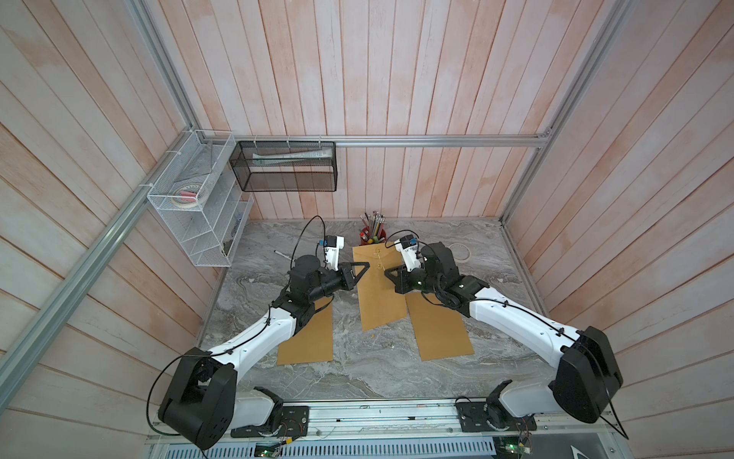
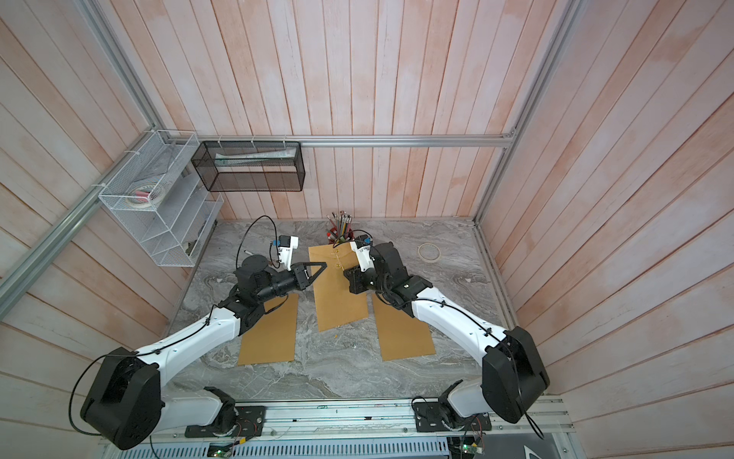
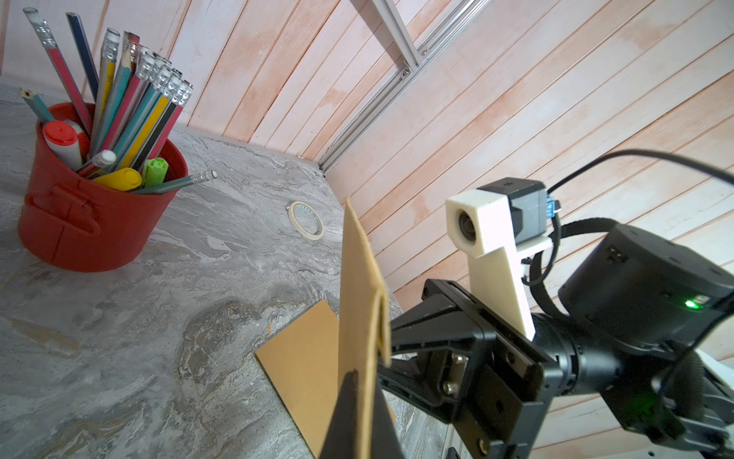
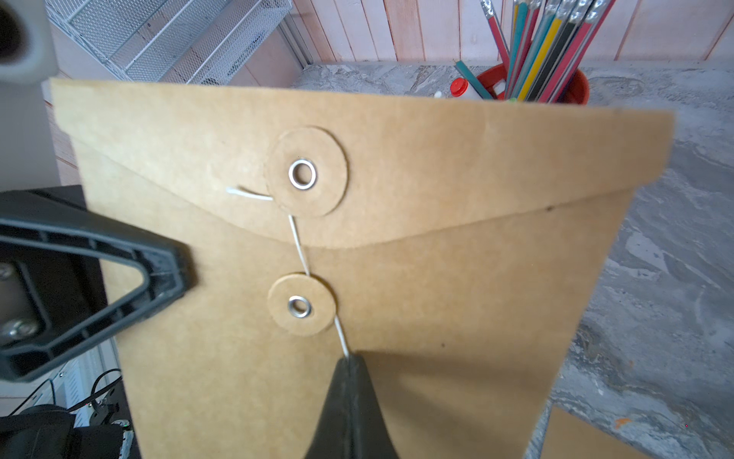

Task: Open the file bag

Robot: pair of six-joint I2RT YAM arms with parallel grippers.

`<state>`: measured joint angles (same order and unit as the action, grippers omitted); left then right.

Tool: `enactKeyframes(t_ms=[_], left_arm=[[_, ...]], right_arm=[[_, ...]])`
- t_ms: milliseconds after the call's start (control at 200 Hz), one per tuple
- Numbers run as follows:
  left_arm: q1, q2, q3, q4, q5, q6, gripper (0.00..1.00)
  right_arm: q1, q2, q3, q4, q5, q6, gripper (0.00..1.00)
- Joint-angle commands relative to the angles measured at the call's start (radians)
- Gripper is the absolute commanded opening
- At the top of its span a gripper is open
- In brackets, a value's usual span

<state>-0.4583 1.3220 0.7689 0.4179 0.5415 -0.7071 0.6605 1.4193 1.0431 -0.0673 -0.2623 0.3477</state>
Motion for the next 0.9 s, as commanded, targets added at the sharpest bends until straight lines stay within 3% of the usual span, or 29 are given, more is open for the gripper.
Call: enactKeyframes(t_ms=[0, 890], left_arm=[[-0.005, 0.000, 0.004, 0.052, 0.020, -0.002, 0.00], [-0.005, -0.001, -0.026, 0.070, 0.015, -0.002, 0.00]], right_arm=[[0.007, 0.003, 0.024, 0.002, 0.027, 0.008, 0.00], [-0.002, -0.012, 0.121, -0.062, 0.075, 0.005, 0.00]])
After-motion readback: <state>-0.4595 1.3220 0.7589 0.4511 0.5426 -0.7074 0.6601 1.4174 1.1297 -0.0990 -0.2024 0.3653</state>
